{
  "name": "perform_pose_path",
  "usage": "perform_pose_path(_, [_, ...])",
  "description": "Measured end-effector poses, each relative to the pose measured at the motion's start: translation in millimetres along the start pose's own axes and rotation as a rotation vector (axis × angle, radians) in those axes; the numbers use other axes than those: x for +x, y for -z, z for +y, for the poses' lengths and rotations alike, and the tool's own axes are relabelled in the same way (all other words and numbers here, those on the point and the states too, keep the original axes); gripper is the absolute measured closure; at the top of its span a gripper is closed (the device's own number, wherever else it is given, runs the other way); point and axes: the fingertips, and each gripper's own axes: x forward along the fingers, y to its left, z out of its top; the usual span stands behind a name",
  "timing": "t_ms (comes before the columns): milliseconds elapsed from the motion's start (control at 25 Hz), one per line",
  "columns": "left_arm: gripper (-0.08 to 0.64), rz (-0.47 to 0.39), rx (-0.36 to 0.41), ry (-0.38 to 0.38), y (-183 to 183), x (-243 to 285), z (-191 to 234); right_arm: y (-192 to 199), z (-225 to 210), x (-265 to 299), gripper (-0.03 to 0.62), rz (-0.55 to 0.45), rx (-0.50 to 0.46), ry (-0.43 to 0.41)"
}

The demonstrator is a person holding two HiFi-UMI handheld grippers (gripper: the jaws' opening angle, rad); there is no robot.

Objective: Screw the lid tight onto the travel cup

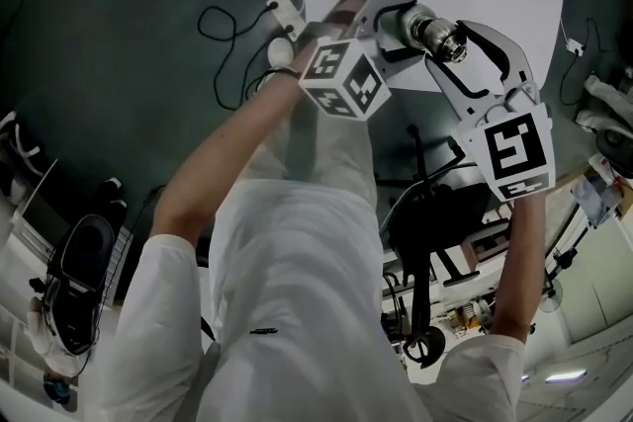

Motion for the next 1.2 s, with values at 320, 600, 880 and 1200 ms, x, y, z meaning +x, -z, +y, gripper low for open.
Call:
perform_pose_path(320, [0.242,-0.008,0.024,0.028,0,1,-1,5,7,16,0.364,0.154,-0.360,-0.059])
perform_pose_path(600, [0.242,-0.019,0.022,0.038,3,-4,3,8,9,22,0.364,0.209,-0.636,-0.125])
perform_pose_path(880, [0.242,-0.024,0.023,0.038,4,-3,3,9,15,26,0.364,0.204,-0.722,-0.215])
perform_pose_path(1200, [0.242,-0.034,0.023,0.042,6,-2,4,17,19,41,0.364,0.271,-0.808,-0.303])
